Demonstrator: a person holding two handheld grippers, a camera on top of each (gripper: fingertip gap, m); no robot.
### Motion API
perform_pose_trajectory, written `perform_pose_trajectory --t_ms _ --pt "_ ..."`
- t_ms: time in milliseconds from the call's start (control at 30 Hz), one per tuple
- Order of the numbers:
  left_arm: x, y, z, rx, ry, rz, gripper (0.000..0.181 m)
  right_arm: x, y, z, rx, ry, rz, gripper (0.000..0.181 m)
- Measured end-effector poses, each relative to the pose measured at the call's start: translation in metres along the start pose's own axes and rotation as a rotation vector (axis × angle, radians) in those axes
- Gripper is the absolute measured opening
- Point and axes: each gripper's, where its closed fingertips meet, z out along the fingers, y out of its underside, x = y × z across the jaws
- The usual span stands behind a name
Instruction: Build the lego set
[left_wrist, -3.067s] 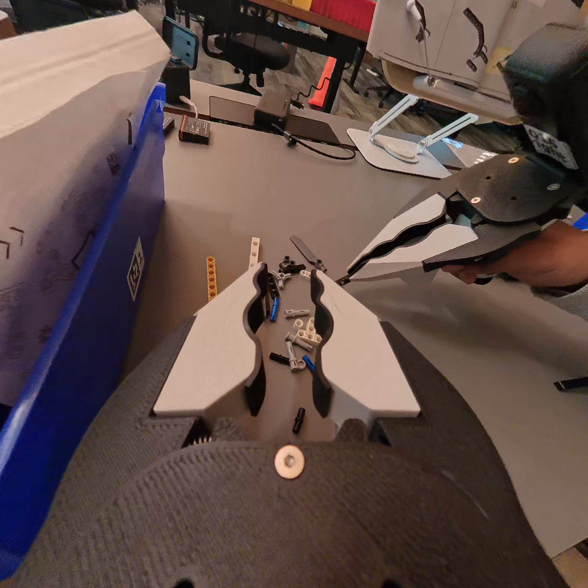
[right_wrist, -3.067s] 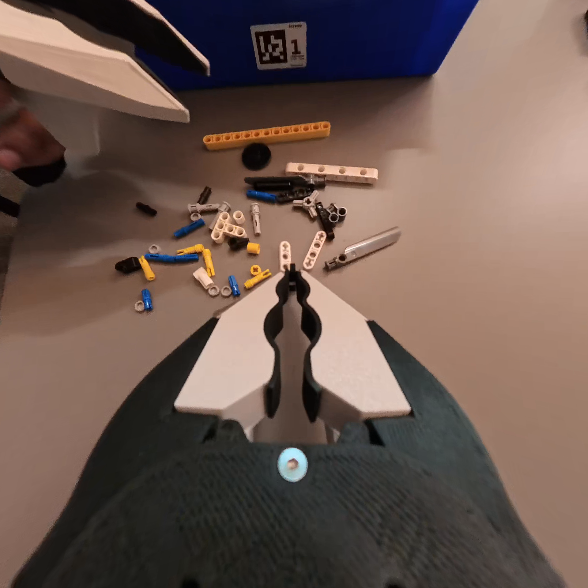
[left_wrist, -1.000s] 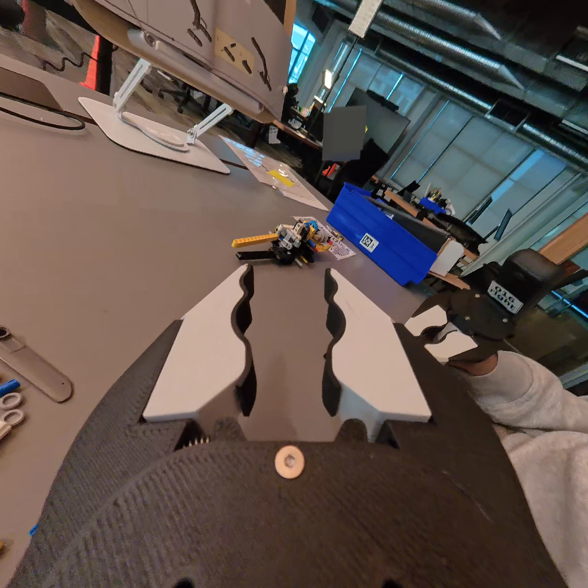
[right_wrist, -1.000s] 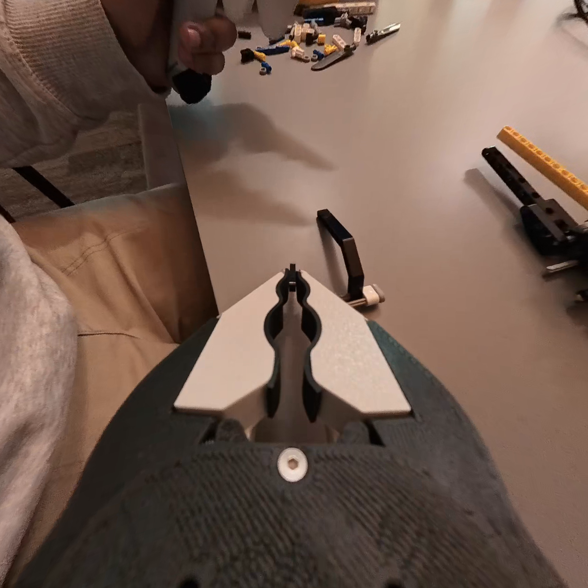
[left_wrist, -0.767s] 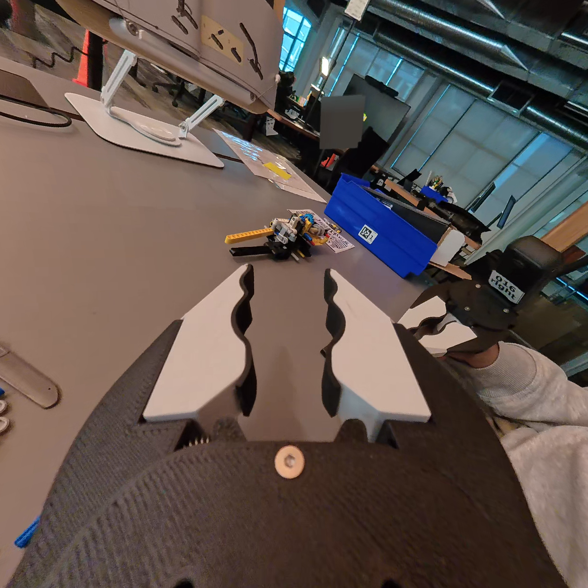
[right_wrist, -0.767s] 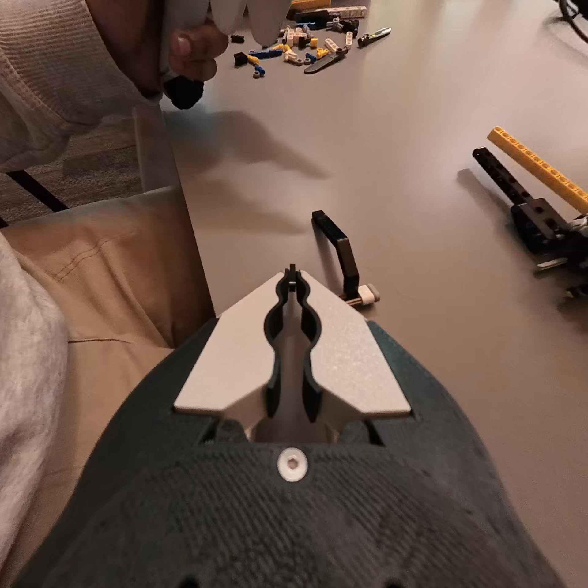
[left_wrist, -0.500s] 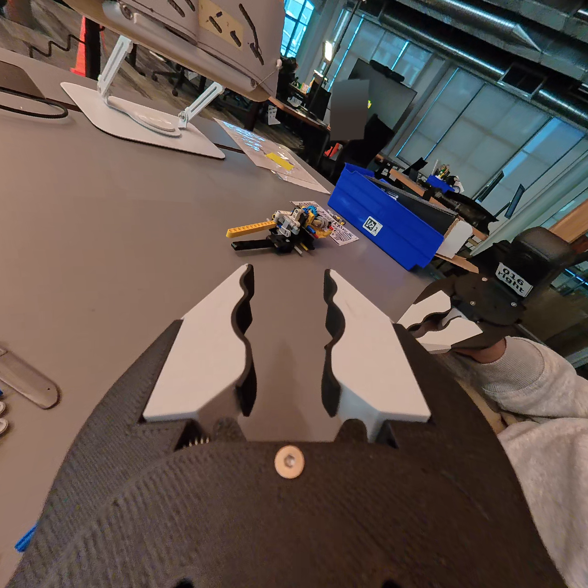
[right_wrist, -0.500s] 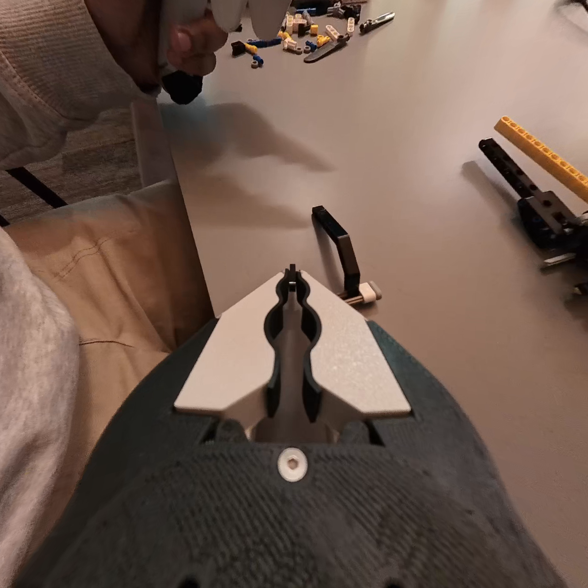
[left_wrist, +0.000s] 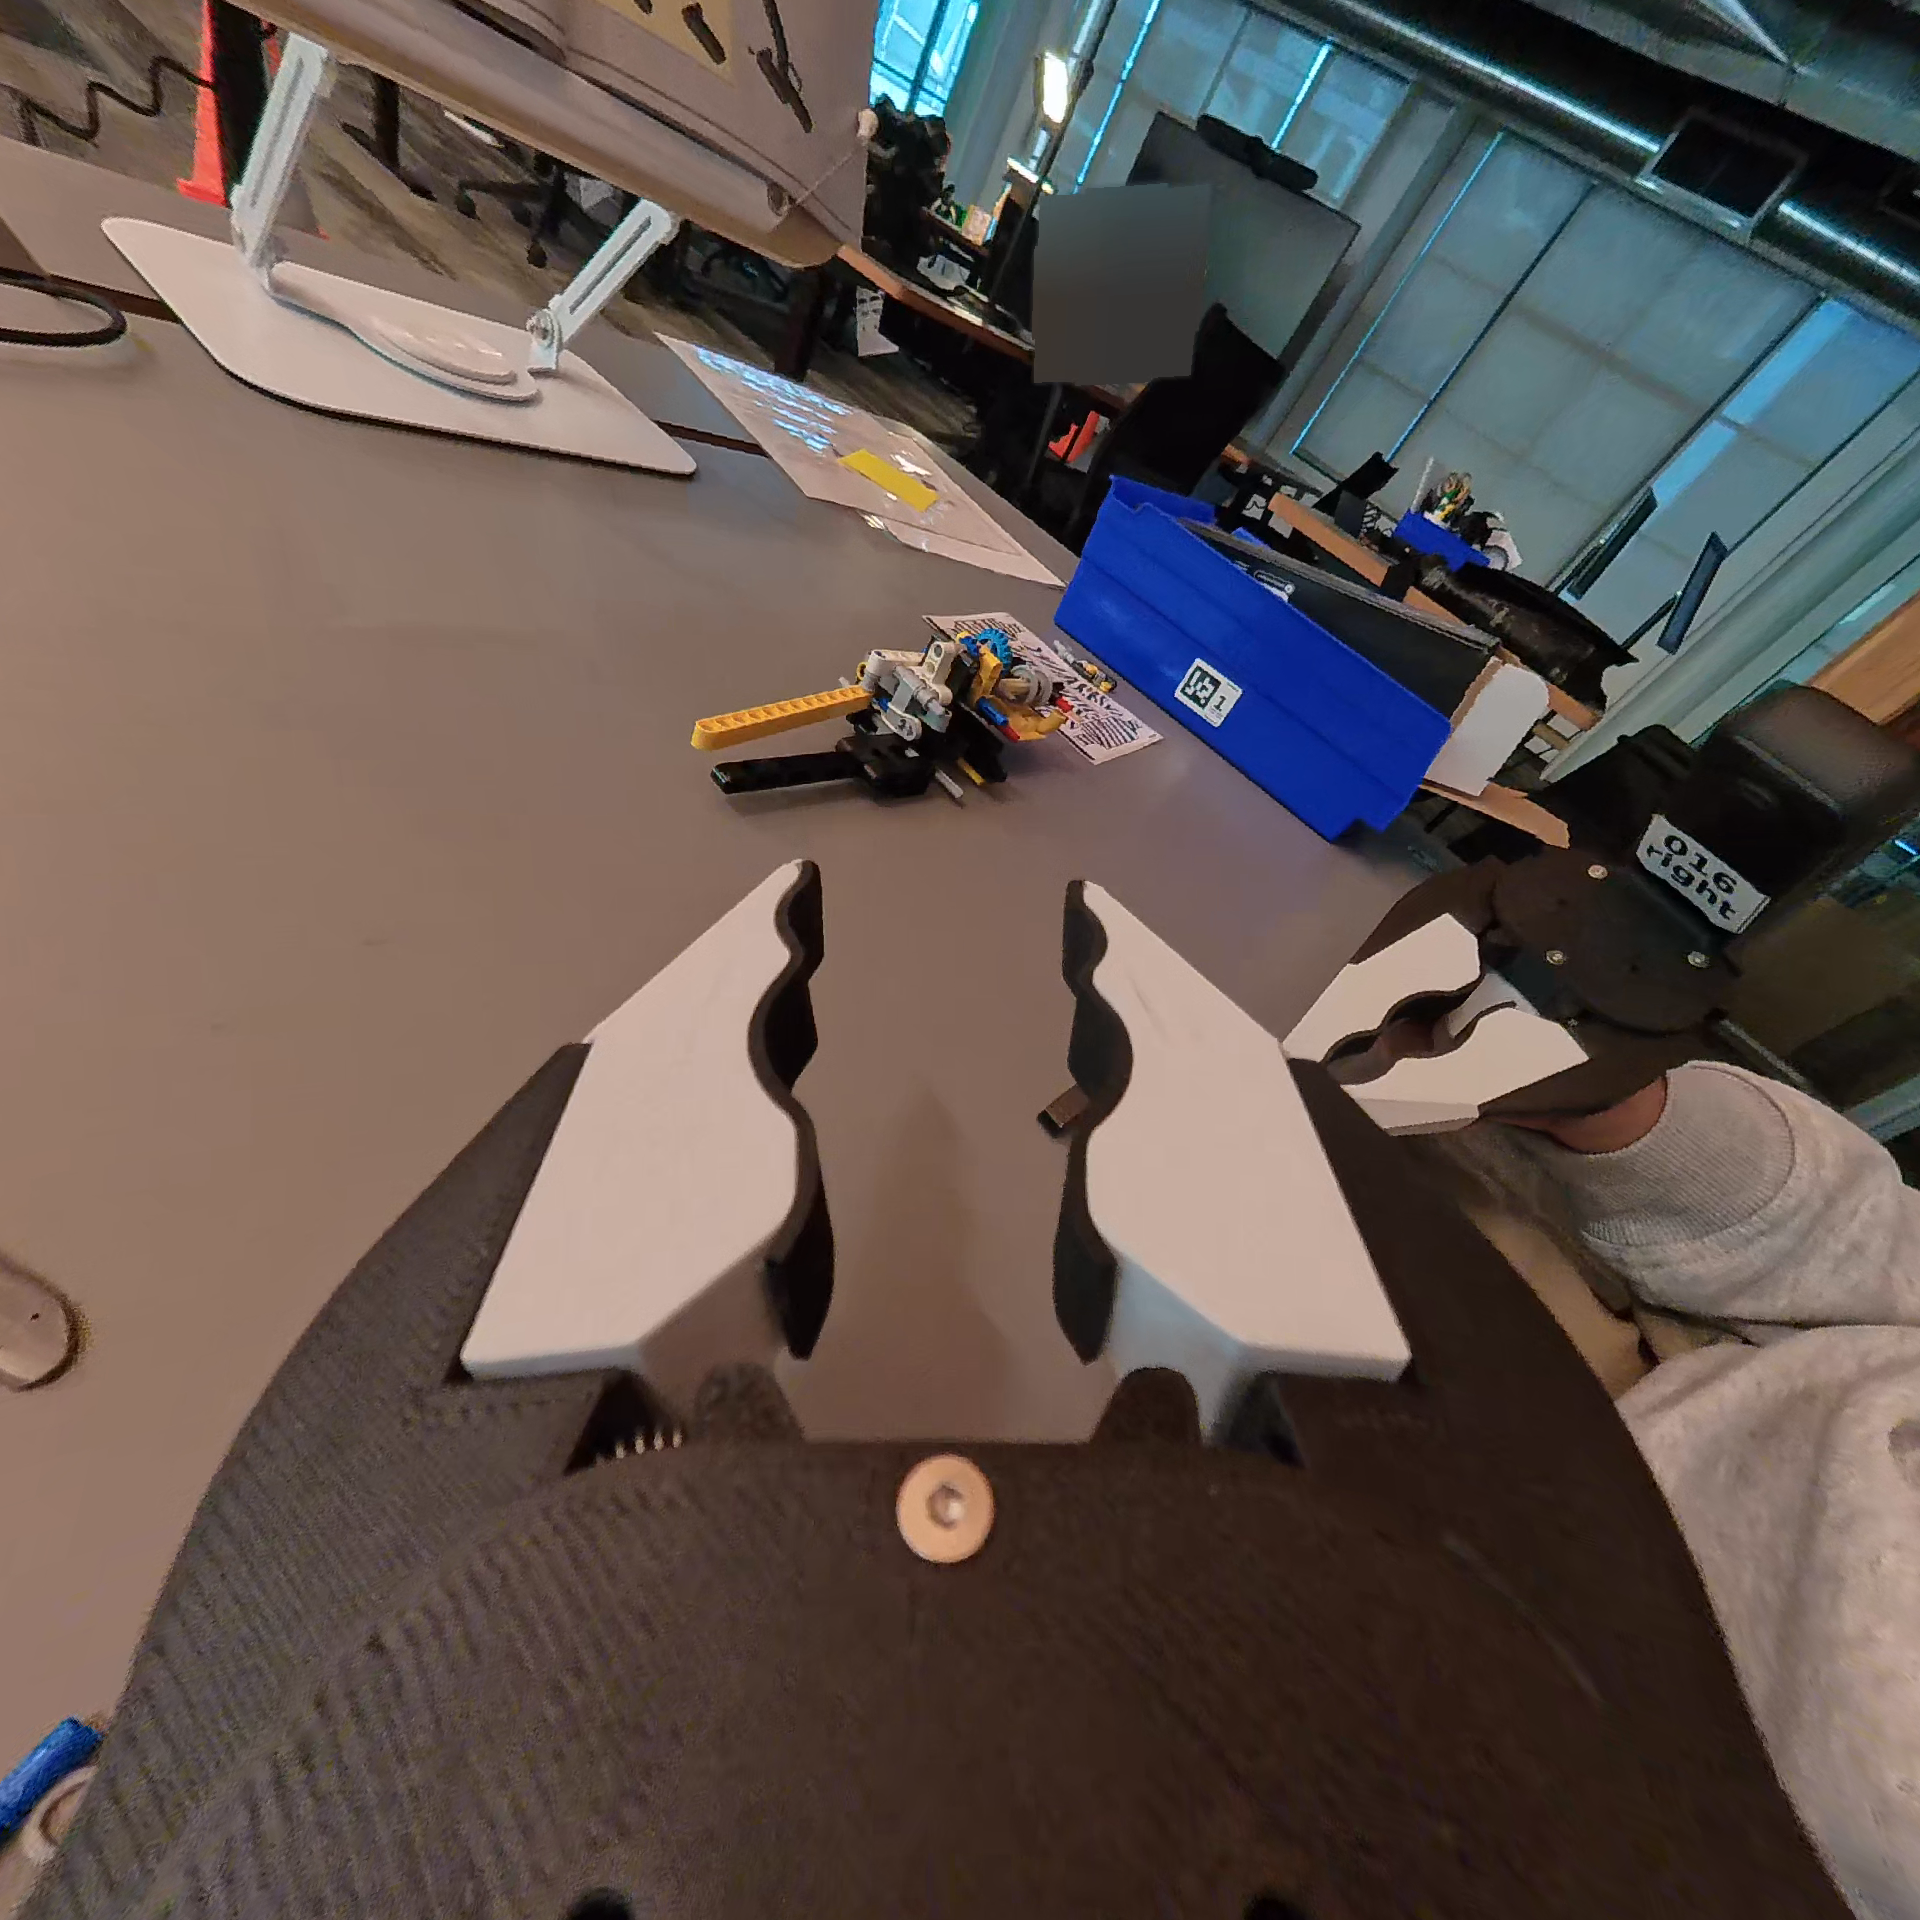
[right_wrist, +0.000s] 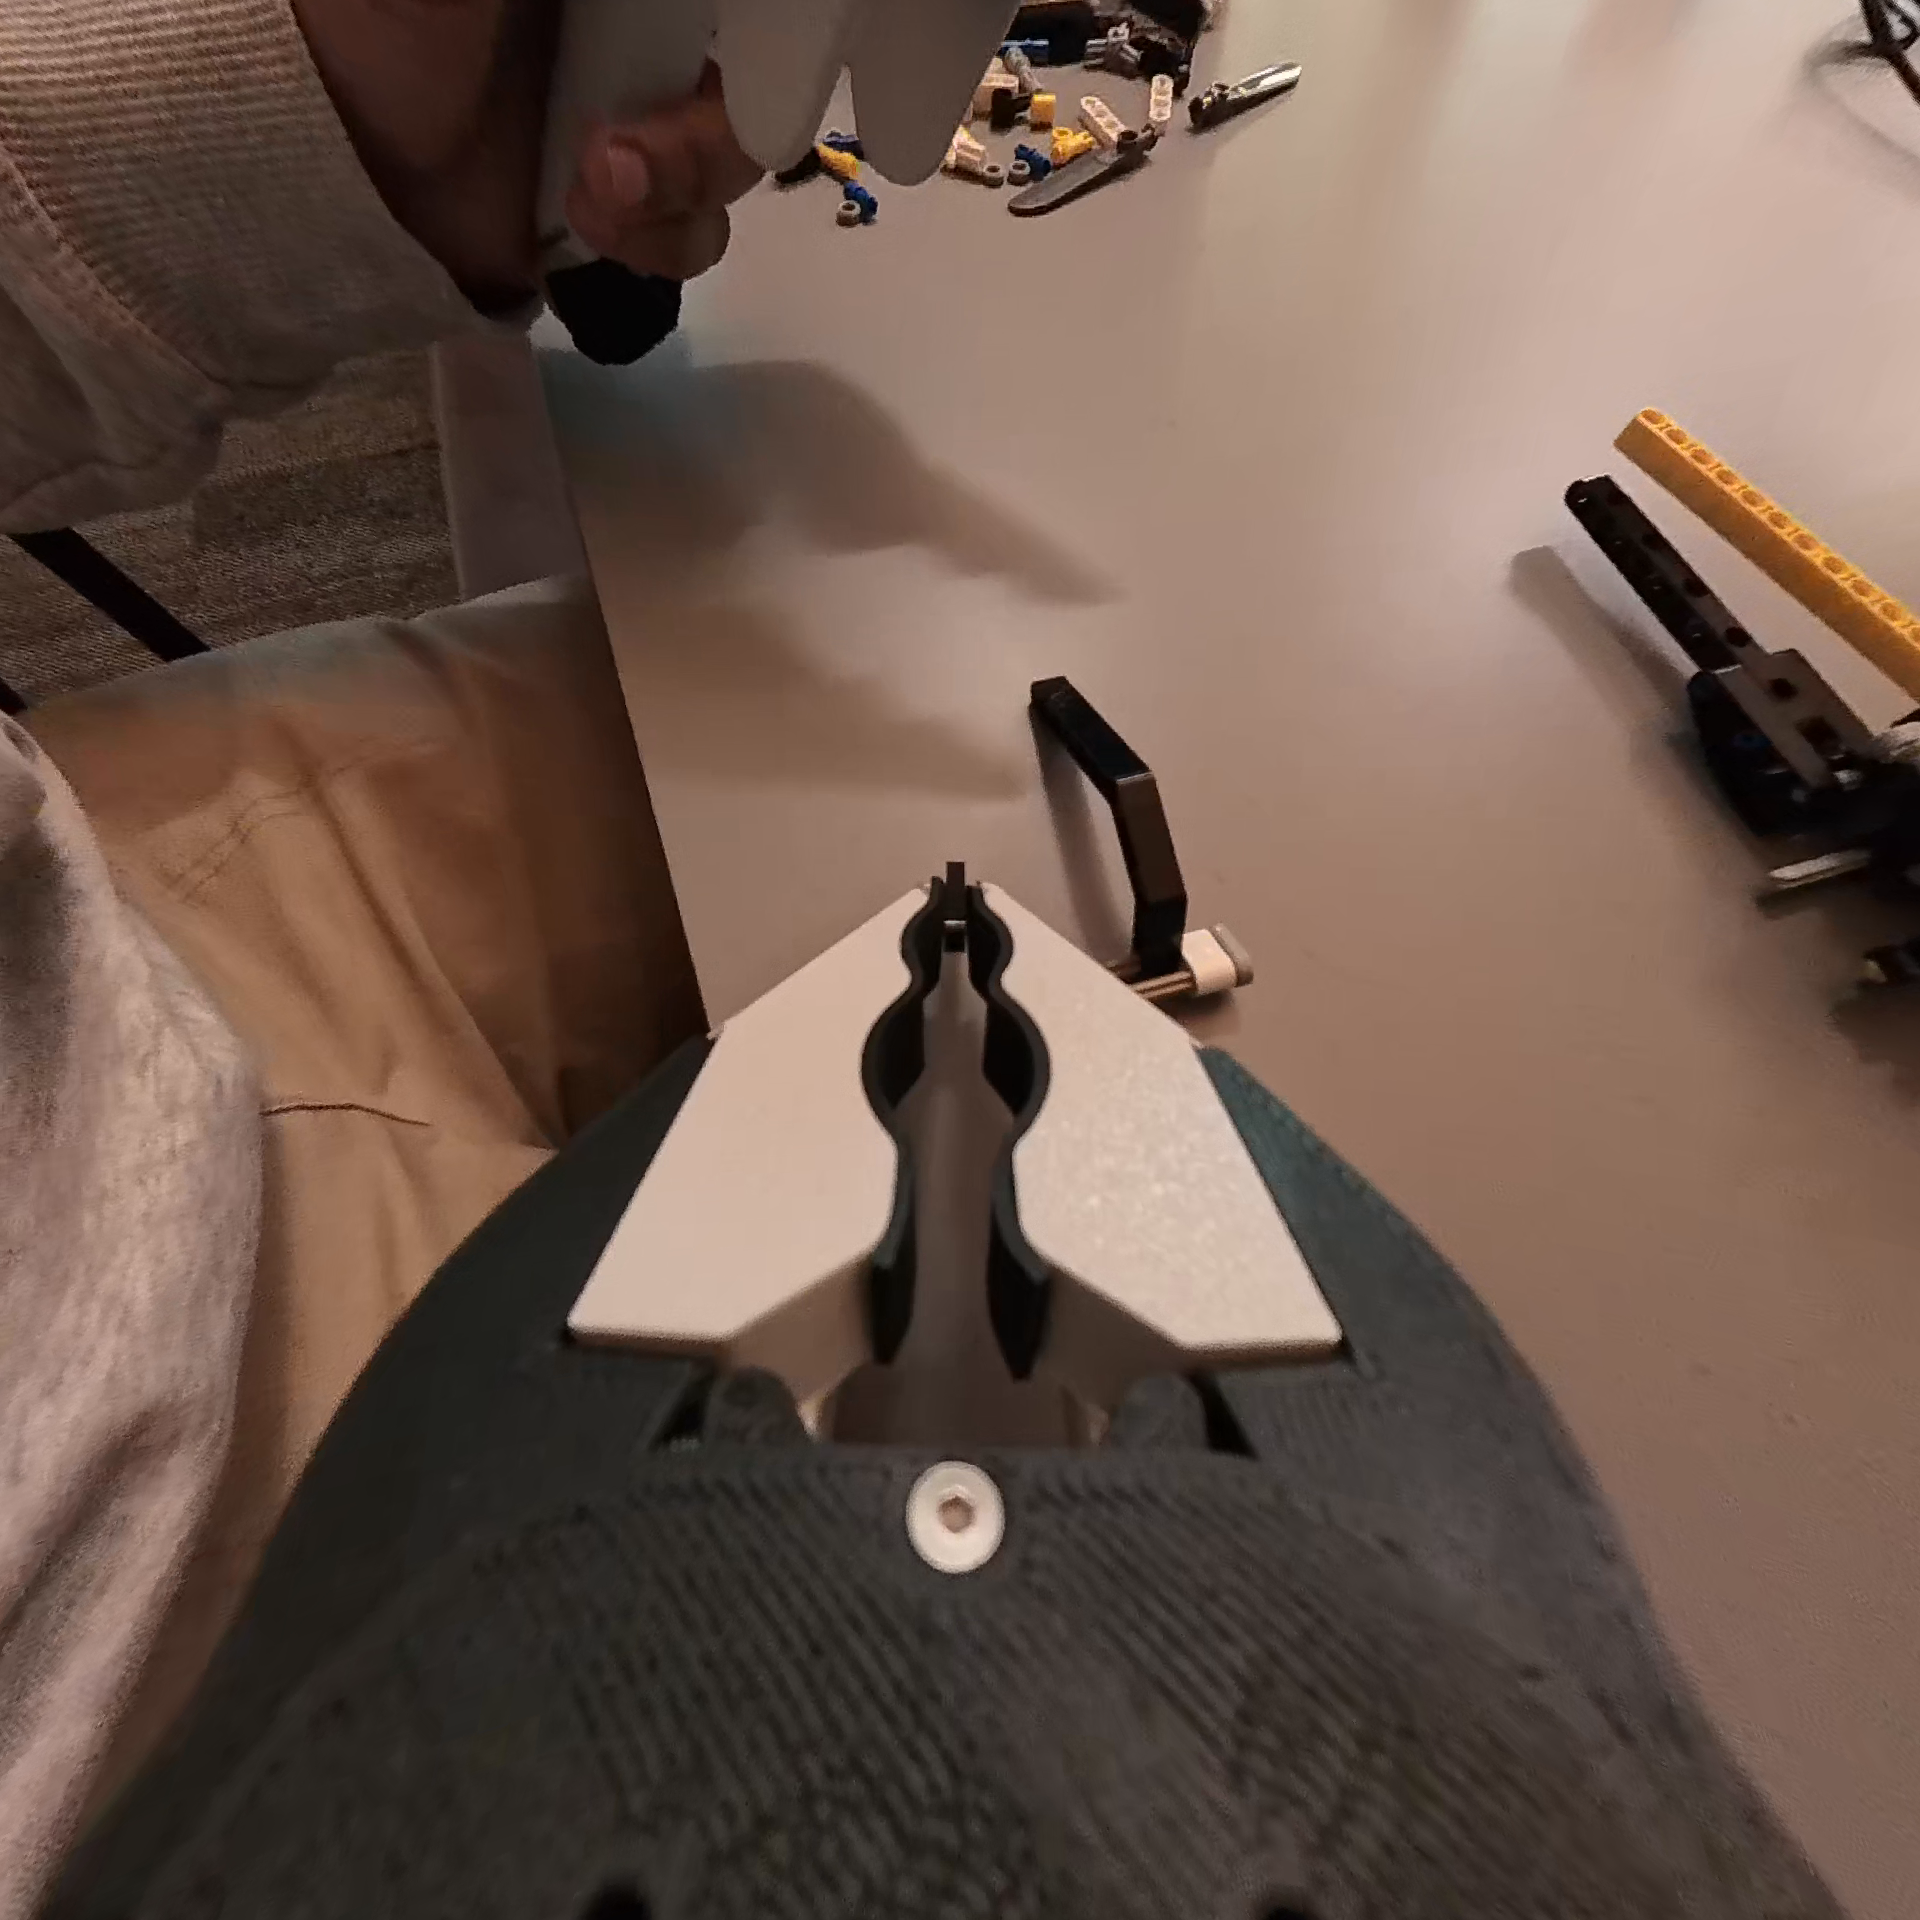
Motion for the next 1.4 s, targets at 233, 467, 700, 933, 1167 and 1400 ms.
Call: perform_pose_trajectory --t_ms 233,467,700,933,1167,1400 --pt "0.003 0.007 0.004 -0.03 0.012 -0.005 0.045 -0.002 0.001 0.001 -0.007 -0.02 0.008 0.003" --pt "0.011 0.013 0.01 -0.06 0.031 0.008 0.046 -0.003 0.002 0.002 -0.018 -0.026 0.005 0.003" --pt "0.01 0.017 0.012 -0.086 0.024 0.027 0.047 0.0 0.004 0.003 -0.03 -0.027 0.031 0.003" --pt "0.01 0.014 0.01 -0.069 0.026 0.014 0.047 -0.001 0.006 0.005 -0.051 -0.014 0.012 0.003" --pt "0.011 0.016 0.011 -0.078 0.026 0.023 0.047 -0.001 0.007 0.006 -0.055 -0.006 0.005 0.003" --pt "0.012 0.015 0.013 -0.077 0.032 0.021 0.047 -0.001 0.008 0.005 -0.061 0.008 -0.009 0.003"
